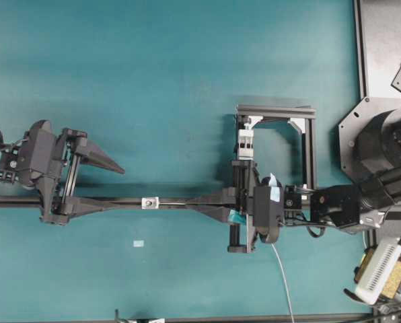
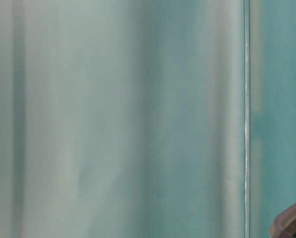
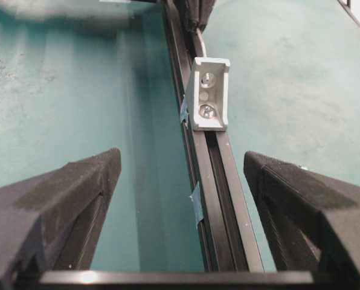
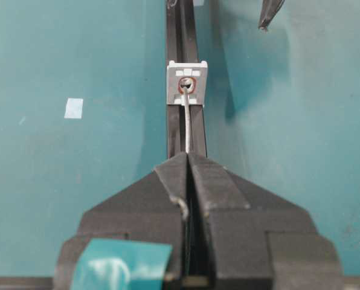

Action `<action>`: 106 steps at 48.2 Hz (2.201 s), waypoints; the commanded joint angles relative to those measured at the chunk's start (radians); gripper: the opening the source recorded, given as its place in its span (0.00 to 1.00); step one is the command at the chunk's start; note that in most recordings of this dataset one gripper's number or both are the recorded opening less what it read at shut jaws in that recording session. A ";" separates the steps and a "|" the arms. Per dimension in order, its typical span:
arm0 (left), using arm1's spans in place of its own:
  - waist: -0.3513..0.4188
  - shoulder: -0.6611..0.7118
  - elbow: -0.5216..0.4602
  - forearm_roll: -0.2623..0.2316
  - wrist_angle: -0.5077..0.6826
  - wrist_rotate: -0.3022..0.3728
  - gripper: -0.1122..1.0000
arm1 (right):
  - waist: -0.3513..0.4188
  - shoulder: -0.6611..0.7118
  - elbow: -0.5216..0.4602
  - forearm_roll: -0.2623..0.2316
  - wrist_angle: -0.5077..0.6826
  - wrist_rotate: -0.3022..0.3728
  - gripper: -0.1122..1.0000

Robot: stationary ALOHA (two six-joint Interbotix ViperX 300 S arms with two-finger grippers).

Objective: Insert the wire into the hole on the right side and pull it with the left arm.
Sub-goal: 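Push the wire tip leftward through the hole in the white clip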

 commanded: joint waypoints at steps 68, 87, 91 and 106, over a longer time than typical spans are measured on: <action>-0.003 -0.018 -0.011 -0.002 -0.005 0.000 0.85 | -0.023 0.064 -0.086 0.015 -0.018 -0.017 0.12; -0.003 -0.018 -0.011 -0.003 -0.005 0.000 0.85 | -0.049 0.067 -0.109 0.012 -0.014 -0.020 0.12; -0.003 -0.018 -0.011 -0.002 -0.003 0.000 0.85 | -0.054 0.072 -0.115 0.009 -0.012 -0.021 0.12; -0.003 -0.020 -0.011 -0.003 0.003 0.000 0.85 | -0.071 0.095 -0.141 0.005 -0.008 -0.021 0.12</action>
